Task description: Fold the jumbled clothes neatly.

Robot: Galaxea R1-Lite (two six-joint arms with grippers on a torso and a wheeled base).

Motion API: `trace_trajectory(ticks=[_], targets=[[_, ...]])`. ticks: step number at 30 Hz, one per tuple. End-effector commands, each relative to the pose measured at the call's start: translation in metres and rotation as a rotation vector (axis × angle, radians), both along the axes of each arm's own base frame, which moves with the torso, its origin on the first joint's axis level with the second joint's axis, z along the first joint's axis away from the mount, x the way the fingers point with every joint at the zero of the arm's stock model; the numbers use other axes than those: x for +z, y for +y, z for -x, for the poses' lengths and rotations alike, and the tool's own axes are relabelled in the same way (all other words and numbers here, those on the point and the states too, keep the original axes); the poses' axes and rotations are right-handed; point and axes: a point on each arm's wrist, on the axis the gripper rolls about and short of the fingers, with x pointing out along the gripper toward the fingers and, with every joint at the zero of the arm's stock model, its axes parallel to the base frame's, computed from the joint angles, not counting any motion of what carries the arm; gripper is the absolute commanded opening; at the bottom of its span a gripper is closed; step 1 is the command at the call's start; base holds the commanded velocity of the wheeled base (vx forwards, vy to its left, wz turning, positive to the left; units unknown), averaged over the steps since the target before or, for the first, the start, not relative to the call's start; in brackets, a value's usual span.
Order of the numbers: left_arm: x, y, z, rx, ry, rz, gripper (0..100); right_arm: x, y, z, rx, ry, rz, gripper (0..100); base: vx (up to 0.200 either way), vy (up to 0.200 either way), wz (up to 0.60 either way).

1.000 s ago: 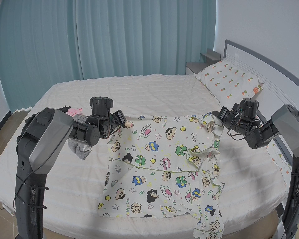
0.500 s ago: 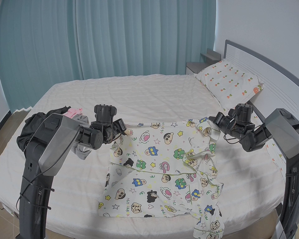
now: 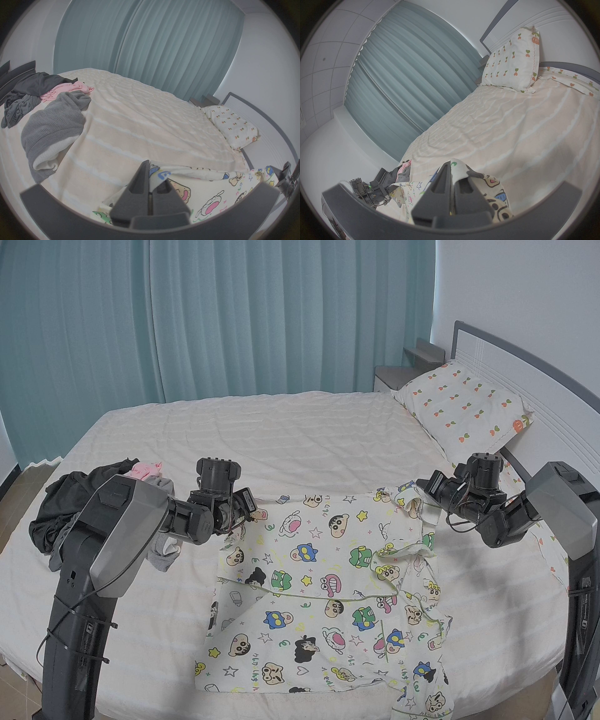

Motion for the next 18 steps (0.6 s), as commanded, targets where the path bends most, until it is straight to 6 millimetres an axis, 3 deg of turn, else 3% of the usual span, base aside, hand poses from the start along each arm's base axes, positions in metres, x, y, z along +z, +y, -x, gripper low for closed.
trace_trajectory(ticks=[1,8,12,13,14,15,17,18], targets=[[-0.022,-0.002,-0.001,0.004,0.032,-0.036,0,-0.014,0.000,-0.003,0.002,0.020,0.013,0,0.000,0.000,0.00],[-0.039,-0.004,-0.011,0.032,0.016,-0.064,0,-0.040,0.000,-0.013,-0.056,0.039,0.060,0,0.000,0.000,0.00],[-0.037,-0.008,-0.019,0.041,-0.024,-0.055,0,-0.048,0.000,-0.016,-0.062,0.050,0.069,0,0.000,0.000,0.00],[-0.037,-0.009,-0.021,0.051,-0.034,-0.056,100,-0.048,-0.001,-0.017,-0.065,0.047,0.069,0,0.000,0.000,0.00],[-0.043,-0.009,-0.024,0.075,-0.039,-0.066,100,-0.049,-0.003,-0.021,-0.076,0.041,0.068,0,0.000,0.000,0.00],[-0.055,-0.008,-0.024,0.097,-0.020,-0.082,100,-0.052,-0.004,-0.025,-0.092,0.037,0.069,100,0.000,0.000,0.00],[-0.070,-0.007,-0.023,0.114,0.003,-0.101,100,-0.051,-0.004,-0.031,-0.114,0.018,0.070,100,0.000,0.000,0.00],[-0.087,-0.005,-0.021,0.138,0.034,-0.127,100,-0.051,-0.005,-0.038,-0.153,-0.003,0.069,100,0.000,0.000,0.00]])
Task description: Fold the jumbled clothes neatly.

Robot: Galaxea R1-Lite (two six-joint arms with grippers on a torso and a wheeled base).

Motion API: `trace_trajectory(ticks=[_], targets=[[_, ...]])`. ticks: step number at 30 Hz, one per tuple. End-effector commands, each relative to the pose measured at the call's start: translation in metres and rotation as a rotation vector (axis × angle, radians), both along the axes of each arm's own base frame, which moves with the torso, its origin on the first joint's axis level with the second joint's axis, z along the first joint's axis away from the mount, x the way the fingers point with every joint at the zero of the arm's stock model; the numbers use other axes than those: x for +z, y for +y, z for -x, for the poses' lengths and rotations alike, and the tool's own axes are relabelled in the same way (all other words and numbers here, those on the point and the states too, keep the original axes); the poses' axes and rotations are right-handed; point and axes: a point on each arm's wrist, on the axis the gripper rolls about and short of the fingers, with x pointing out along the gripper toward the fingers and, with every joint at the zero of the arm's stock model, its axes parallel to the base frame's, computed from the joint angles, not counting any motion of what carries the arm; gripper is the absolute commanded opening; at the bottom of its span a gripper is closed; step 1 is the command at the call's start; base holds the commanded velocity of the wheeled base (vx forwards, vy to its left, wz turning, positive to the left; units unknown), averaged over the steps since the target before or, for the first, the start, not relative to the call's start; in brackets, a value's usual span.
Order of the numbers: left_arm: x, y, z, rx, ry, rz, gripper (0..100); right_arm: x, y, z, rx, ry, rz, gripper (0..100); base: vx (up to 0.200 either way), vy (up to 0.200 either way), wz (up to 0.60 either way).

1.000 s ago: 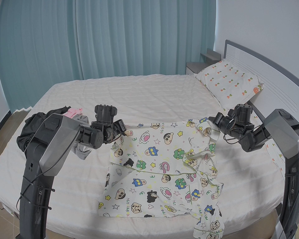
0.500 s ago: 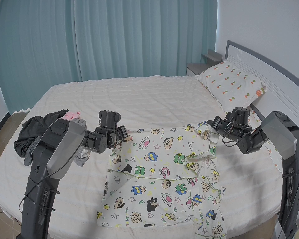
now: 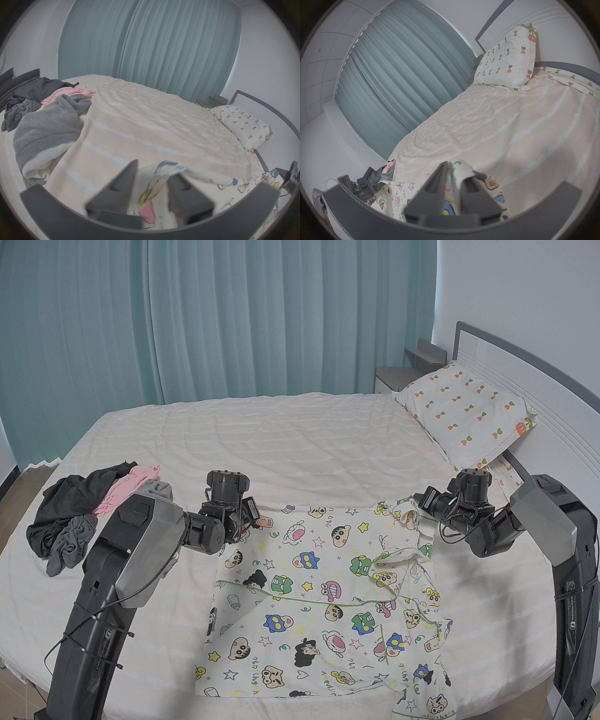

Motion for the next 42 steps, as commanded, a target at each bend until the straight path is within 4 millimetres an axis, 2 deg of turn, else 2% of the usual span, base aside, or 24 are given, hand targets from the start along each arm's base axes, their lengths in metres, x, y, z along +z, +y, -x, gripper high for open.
trace_trajectory(ticks=[1,7,9,11,14,16,17,18,19,20,21,22,23,24,28,31,32,33,34,35,36,38,41,42], targets=[[-0.056,0.002,0.000,0.061,0.080,-0.056,100,-0.010,-0.005,-0.020,-0.078,-0.041,0.001,100,0.000,0.000,0.00],[-0.056,0.004,-0.001,0.068,0.081,-0.058,100,-0.014,-0.014,-0.023,-0.109,-0.010,-0.027,100,0.000,0.000,0.00],[-0.053,0.004,-0.001,0.071,0.069,-0.050,100,-0.020,-0.017,-0.022,-0.140,0.094,-0.089,100,0.000,0.000,0.00],[-0.052,0.004,-0.001,0.073,0.067,-0.046,100,-0.021,-0.018,-0.022,-0.144,0.112,-0.092,100,0.000,0.000,0.00],[-0.030,0.003,-0.003,0.099,0.033,0.016,100,-0.023,-0.027,-0.028,-0.190,0.145,-0.086,100,0.000,0.000,0.00],[-0.007,0.004,-0.002,0.117,0.017,0.057,100,-0.030,-0.031,-0.026,-0.247,0.203,-0.054,100,0.000,0.000,0.00],[-0.004,0.004,-0.002,0.119,0.017,0.061,100,-0.029,-0.031,-0.026,-0.250,0.210,-0.050,100,0.000,0.000,0.00],[0.007,0.005,-0.001,0.129,0.018,0.080,100,-0.030,-0.032,-0.024,-0.258,0.241,-0.043,100,0.000,0.000,0.00],[0.022,0.005,0.001,0.138,0.017,0.111,100,-0.025,-0.033,-0.024,-0.264,0.256,-0.042,100,0.000,0.000,0.00],[0.024,0.005,0.001,0.139,0.015,0.115,100,-0.025,-0.033,-0.024,-0.265,0.256,-0.041,100,0.000,0.000,0.00],[0.036,0.006,0.003,0.147,0.006,0.141,100,-0.021,-0.037,-0.024,-0.276,0.247,-0.044,100,0.000,0.000,0.00],[0.054,0.008,0.004,0.144,-0.015,0.175,100,-0.015,-0.040,-0.026,-0.284,0.226,-0.051,100,0.000,0.000,0.00],[0.055,0.008,0.005,0.142,-0.016,0.179,100,-0.013,-0.041,-0.026,-0.286,0.221,-0.052,100,0.000,0.000,0.00],[0.075,0.008,0.007,0.124,-0.038,0.220,100,-0.004,-0.046,-0.027,-0.299,0.202,-0.055,100,0.000,0.000,0.00],[0.159,0.009,0.024,0.009,-0.167,0.366,100,0.007,-0.057,-0.022,-0.334,0.197,-0.052,100,0.000,0.000,0.00],[0.163,0.010,0.047,-0.056,-0.133,0.385,100,0.018,-0.060,-0.008,-0.332,0.215,-0.066,100,0.000,0.000,0.00],[0.159,0.013,0.062,-0.093,-0.129,0.395,100,0.025,-0.058,0.007,-0.301,0.243,-0.077,100,0.000,0.000,0.00],[0.159,0.013,0.062,-0.093,-0.129,0.395,100,0.025,-0.058,0.007,-0.301,0.243,-0.077,100,0.000,0.000,0.00],[0.149,0.017,0.076,-0.120,-0.125,0.388,100,0.031,-0.053,0.021,-0.250,0.257,-0.085,100,0.000,0.000,0.00],[0.149,0.017,0.076,-0.120,-0.125,0.388,100,0.031,-0.053,0.021,-0.250,0.257,-0.085,100,0.000,0.000,0.00],[0.134,0.021,0.092,-0.138,-0.109,0.356,100,0.038,-0.046,0.040,-0.203,0.250,-0.093,100,0.000,0.000,0.00],[0.121,0.025,0.107,-0.142,-0.078,0.332,100,0.044,-0.039,0.058,-0.165,0.226,-0.098,100,0.000,0.000,0.00],[0.097,0.030,0.141,-0.148,0.025,0.307,100,0.048,-0.028,0.095,-0.054,0.178,-0.079,100,0.000,0.000,0.00],[0.088,0.030,0.154,-0.155,0.063,0.300,100,0.049,-0.025,0.113,-0.002,0.164,-0.070,100,0.000,0.000,0.00]])
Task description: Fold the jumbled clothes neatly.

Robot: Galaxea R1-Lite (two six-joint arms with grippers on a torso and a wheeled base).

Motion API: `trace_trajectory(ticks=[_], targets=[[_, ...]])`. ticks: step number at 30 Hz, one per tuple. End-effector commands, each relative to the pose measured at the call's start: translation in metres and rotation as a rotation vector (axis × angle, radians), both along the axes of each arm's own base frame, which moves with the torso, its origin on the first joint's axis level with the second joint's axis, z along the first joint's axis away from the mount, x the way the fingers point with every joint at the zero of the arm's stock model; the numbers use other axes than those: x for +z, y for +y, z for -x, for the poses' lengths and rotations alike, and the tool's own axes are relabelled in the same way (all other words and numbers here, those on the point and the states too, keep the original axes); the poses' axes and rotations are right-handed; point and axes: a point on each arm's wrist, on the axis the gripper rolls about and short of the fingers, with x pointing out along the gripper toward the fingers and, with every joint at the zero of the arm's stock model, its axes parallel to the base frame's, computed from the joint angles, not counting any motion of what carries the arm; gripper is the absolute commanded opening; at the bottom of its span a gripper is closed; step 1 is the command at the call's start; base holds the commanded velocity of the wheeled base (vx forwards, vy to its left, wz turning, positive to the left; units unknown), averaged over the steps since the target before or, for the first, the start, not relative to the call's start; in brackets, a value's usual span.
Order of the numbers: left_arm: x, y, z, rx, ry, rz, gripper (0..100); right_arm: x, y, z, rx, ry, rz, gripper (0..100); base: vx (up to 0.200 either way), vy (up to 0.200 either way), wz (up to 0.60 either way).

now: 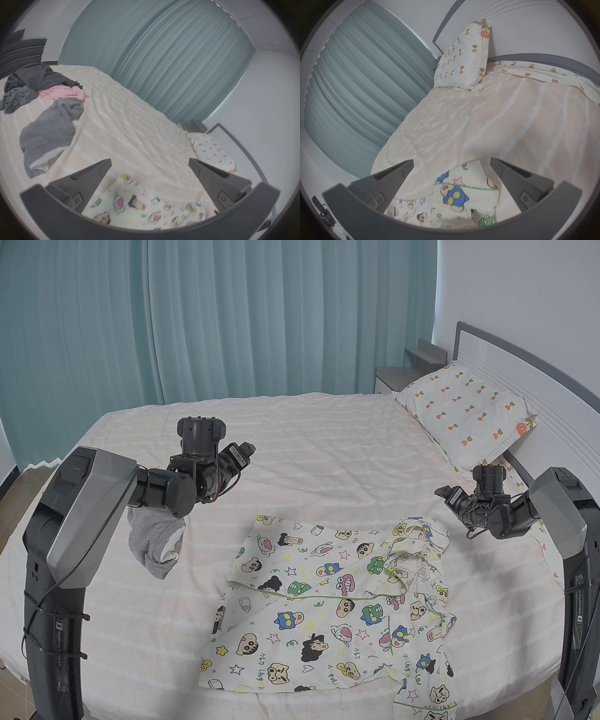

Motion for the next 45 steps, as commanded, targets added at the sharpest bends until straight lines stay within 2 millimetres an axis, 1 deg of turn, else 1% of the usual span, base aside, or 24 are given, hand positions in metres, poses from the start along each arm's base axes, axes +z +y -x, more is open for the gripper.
trace_trajectory(ticks=[1,2,3,4,5,6,10,12,13,14,15,18,19,20,22,23,24,27,29,30,33,36,40,45], targets=[[-0.039,0.018,0.115,-0.129,0.160,-0.049,100,0.043,0.028,0.122,0.279,-0.089,-0.019,100,0.000,0.000,0.00],[-0.045,0.019,0.127,-0.143,0.182,-0.050,100,0.043,0.032,0.137,0.308,-0.090,-0.019,100,0.000,0.000,0.00],[-0.045,0.019,0.128,-0.146,0.183,-0.050,100,0.042,0.033,0.139,0.313,-0.089,-0.019,100,0.000,0.000,0.00],[-0.052,0.022,0.147,-0.177,0.201,-0.041,100,0.039,0.039,0.161,0.341,-0.079,-0.020,100,0.000,0.000,0.00],[-0.053,0.022,0.152,-0.188,0.204,-0.037,100,0.038,0.039,0.166,0.344,-0.074,-0.020,100,0.000,0.000,0.00],[-0.059,0.025,0.167,-0.222,0.221,-0.017,100,0.033,0.041,0.180,0.357,-0.054,-0.021,100,0.000,0.000,0.00],[-0.068,0.027,0.196,-0.244,0.243,0.032,100,0.011,0.040,0.199,0.377,0.012,-0.004,100,0.000,0.000,0.00],[-0.071,0.026,0.207,-0.237,0.254,0.071,100,0.000,0.040,0.199,0.379,0.033,0.000,100,0.000,0.000,0.00],[-0.071,0.026,0.207,-0.237,0.254,0.071,100,0.000,0.040,0.199,0.379,0.033,0.000,100,0.000,0.000,0.00],[-0.076,0.025,0.220,-0.250,0.271,0.090,100,-0.008,0.041,0.193,0.378,0.017,0.005,100,0.000,0.000,0.00],[-0.077,0.025,0.223,-0.253,0.275,0.091,100,-0.009,0.041,0.191,0.378,0.008,0.005,100,0.000,0.000,0.00],[-0.085,0.028,0.238,-0.257,0.293,0.106,100,-0.014,0.050,0.172,0.392,-0.034,0.002,100,0.000,0.000,0.00],[-0.085,0.028,0.238,-0.257,0.293,0.106,100,-0.014,0.050,0.172,0.392,-0.034,0.002,100,0.000,0.000,0.00],[-0.086,0.029,0.242,-0.235,0.299,0.155,100,-0.020,0.058,0.163,0.409,-0.040,0.003,100,0.000,0.000,0.00],[-0.085,0.030,0.243,-0.223,0.299,0.184,100,-0.021,0.064,0.160,0.419,-0.043,0.006,100,0.000,0.000,0.00],[-0.085,0.030,0.245,-0.207,0.297,0.221,100,-0.022,0.076,0.156,0.438,-0.037,0.013,100,0.000,0.000,0.00],[-0.085,0.031,0.246,-0.202,0.299,0.232,100,-0.023,0.082,0.154,0.444,-0.026,0.018,100,0.000,0.000,0.00],[-0.086,0.032,0.249,-0.198,0.300,0.248,100,-0.023,0.094,0.146,0.448,-0.015,0.033,100,0.000,0.000,0.00],[-0.088,0.033,0.251,-0.192,0.299,0.265,100,-0.023,0.106,0.134,0.451,-0.002,0.045,100,0.000,0.000,0.00],[-0.088,0.033,0.251,-0.192,0.299,0.265,100,-0.022,0.106,0.133,0.450,-0.002,0.046,100,0.000,0.000,0.00],[-0.089,0.036,0.258,-0.193,0.296,0.268,100,-0.020,0.111,0.114,0.424,0.027,0.064,100,0.000,0.000,0.00],[-0.093,0.037,0.261,-0.191,0.302,0.265,100,-0.023,0.114,0.104,0.417,0.043,0.074,100,0.000,0.000,0.00],[-0.099,0.039,0.264,-0.191,0.302,0.265,100,-0.044,0.112,0.097,0.393,0.095,0.151,100,0.000,0.000,0.00],[-0.103,0.039,0.264,-0.194,0.288,0.269,100,-0.051,0.102,0.087,0.367,0.074,0.225,100,0.000,0.000,0.00]])
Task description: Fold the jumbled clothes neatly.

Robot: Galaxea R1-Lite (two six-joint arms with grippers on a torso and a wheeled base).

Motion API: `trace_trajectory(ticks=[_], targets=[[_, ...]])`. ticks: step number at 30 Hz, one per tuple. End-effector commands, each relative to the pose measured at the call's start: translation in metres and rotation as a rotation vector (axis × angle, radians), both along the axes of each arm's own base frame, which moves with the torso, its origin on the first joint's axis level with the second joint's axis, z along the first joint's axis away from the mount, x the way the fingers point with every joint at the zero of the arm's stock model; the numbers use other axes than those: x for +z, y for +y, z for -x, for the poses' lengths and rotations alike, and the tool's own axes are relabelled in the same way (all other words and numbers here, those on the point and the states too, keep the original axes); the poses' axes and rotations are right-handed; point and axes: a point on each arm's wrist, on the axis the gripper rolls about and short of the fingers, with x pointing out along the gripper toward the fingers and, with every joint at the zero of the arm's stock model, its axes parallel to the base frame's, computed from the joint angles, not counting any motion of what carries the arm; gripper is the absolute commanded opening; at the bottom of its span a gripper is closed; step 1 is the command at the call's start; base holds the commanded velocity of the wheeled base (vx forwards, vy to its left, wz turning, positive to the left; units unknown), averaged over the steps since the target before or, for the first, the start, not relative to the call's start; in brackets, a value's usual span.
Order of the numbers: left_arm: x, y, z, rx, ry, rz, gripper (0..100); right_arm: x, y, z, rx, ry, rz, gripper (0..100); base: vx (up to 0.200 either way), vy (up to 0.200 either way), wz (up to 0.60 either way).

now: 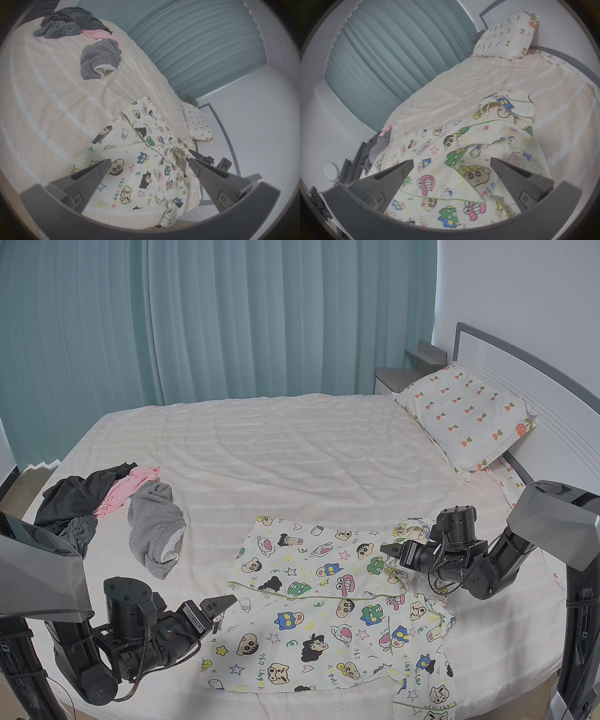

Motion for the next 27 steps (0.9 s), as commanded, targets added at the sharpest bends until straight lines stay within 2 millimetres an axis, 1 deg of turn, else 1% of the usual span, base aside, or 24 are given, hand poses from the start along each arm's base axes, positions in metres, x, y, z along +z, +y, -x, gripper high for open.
trace_trajectory(ticks=[1,4,9,10,11,14,17,18,21,25,27], targets=[[-0.014,0.001,0.003,-0.001,0.045,-0.022,100,-0.016,-0.005,-0.014,-0.029,-0.014,0.038,100,0.000,0.000,0.00],[-0.018,0.002,0.004,-0.003,0.055,-0.030,100,-0.011,-0.002,-0.022,-0.038,-0.038,0.040,100,0.000,0.000,0.00],[-0.020,0.002,0.004,0.001,0.060,-0.035,100,-0.020,0.001,-0.041,-0.082,-0.011,0.081,100,0.000,0.000,0.00],[-0.020,0.002,0.004,0.001,0.060,-0.035,100,-0.020,0.001,-0.041,-0.082,-0.011,0.081,100,0.000,0.000,0.00],[-0.020,0.002,0.004,0.003,0.059,-0.035,100,-0.023,0.000,-0.047,-0.089,-0.008,0.084,100,0.000,0.000,0.00],[-0.020,0.002,0.004,0.003,0.059,-0.035,100,-0.024,-0.001,-0.055,-0.108,-0.010,0.087,100,0.000,0.000,0.00],[-0.019,0.002,0.004,0.003,0.058,-0.035,100,-0.023,-0.008,-0.062,-0.148,-0.026,0.098,100,0.000,0.000,0.00],[-0.019,0.002,0.004,0.004,0.058,-0.035,100,-0.023,-0.016,-0.069,-0.189,-0.040,0.109,100,0.000,0.000,0.00],[-0.019,0.002,0.004,0.004,0.058,-0.035,100,-0.026,-0.031,-0.076,-0.232,-0.033,0.118,100,0.000,0.000,0.00],[-0.019,0.002,0.004,0.004,0.058,-0.035,100,-0.034,-0.053,-0.083,-0.294,-0.023,0.118,100,0.000,0.000,0.00],[-0.019,0.002,0.004,0.005,0.059,-0.033,100,-0.030,-0.059,-0.082,-0.308,-0.024,0.094,100,0.000,0.000,0.00]])
